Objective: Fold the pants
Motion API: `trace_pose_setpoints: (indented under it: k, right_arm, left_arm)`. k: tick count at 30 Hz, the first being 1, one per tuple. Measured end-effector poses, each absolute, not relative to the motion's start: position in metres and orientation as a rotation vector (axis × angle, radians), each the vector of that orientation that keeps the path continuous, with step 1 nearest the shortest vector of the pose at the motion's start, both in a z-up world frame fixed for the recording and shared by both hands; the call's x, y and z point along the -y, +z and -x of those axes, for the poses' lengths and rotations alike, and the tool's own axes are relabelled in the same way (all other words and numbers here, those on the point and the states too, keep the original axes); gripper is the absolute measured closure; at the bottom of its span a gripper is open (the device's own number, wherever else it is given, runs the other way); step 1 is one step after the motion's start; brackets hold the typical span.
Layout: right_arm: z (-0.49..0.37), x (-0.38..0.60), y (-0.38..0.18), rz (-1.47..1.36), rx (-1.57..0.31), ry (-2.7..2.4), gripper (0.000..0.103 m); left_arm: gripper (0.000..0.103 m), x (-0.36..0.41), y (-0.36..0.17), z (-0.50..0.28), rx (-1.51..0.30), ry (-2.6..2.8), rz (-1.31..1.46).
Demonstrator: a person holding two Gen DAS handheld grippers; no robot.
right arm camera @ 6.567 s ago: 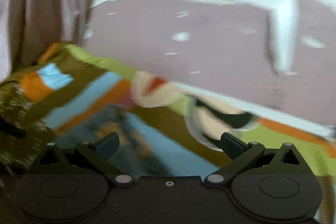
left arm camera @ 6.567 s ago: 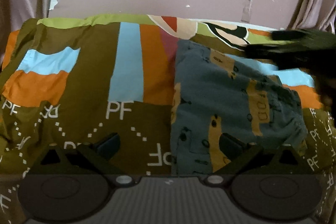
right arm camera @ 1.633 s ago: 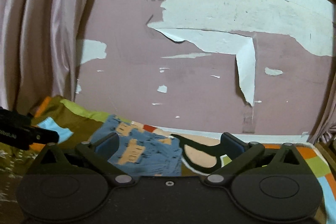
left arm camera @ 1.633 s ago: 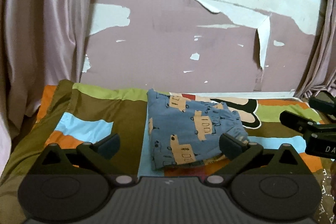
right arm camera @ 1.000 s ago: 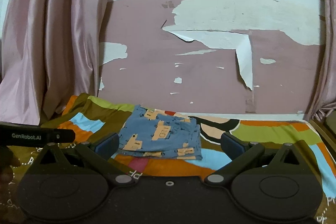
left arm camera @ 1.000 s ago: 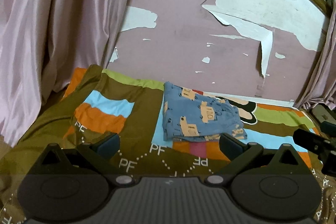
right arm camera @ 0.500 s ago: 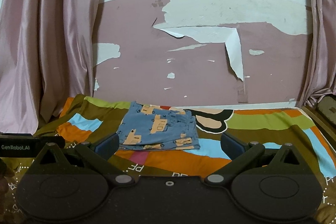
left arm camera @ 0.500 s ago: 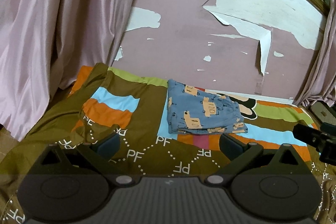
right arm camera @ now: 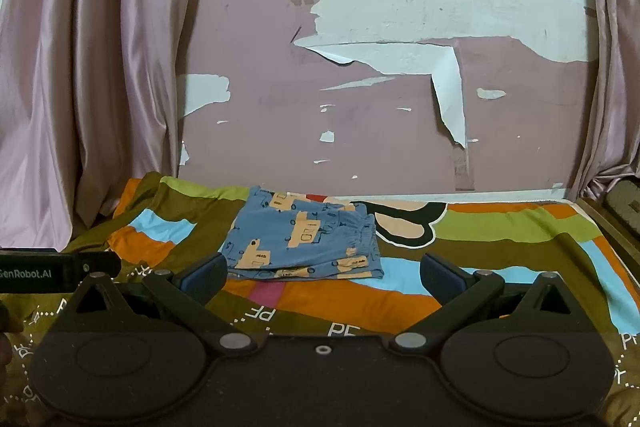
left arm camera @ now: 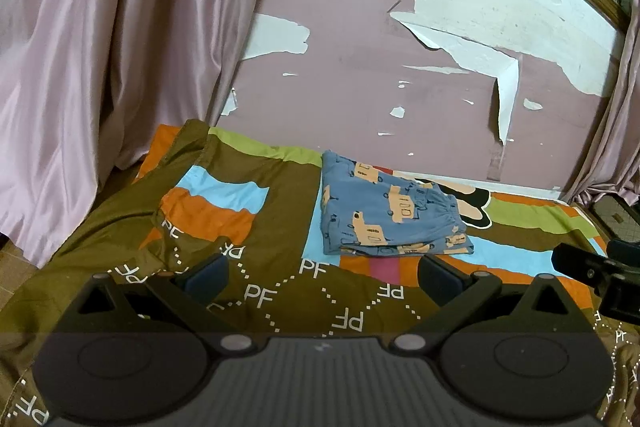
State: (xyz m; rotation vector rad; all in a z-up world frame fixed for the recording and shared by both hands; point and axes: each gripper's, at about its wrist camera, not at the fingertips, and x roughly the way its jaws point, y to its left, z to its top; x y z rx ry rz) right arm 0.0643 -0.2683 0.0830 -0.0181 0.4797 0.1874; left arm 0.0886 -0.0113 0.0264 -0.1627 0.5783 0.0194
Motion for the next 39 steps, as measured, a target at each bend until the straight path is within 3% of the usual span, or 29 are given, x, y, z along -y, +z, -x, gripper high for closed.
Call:
trace_pose_setpoints:
  k: [39]
  right_arm:
    - [-0.0647,0.2716,0.0801,0.021,-0.500,0.199,0.001]
  left_arm:
    - [0.000,0.0160,0.0294,-0.0829,-0.570,0.072,0.113]
